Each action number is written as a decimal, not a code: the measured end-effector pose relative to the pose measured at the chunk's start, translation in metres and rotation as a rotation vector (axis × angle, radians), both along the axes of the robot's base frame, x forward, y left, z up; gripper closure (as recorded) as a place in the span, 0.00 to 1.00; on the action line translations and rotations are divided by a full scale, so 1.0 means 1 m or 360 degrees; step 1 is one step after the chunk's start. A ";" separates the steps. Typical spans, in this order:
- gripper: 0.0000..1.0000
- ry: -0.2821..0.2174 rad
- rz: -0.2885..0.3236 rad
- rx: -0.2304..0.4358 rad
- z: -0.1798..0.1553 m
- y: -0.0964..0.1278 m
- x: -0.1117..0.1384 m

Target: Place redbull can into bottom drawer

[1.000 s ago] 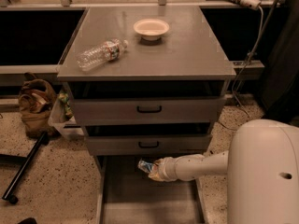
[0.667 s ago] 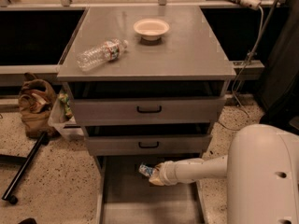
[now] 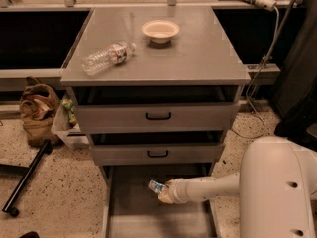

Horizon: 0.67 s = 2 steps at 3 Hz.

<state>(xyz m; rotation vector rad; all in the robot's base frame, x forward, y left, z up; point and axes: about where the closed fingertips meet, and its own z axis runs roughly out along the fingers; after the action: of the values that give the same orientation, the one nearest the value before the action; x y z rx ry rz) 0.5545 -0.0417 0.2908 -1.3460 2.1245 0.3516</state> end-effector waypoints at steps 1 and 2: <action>1.00 0.0022 -0.0008 0.0006 -0.015 -0.001 0.001; 1.00 0.0004 0.0005 0.0043 -0.049 -0.006 0.003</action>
Offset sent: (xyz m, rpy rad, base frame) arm 0.0153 -0.0293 -0.1161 0.0755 -0.0144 -0.0071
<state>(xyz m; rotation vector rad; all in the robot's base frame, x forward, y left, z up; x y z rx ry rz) 0.5574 -0.0473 0.2418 -1.3341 2.1126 0.3821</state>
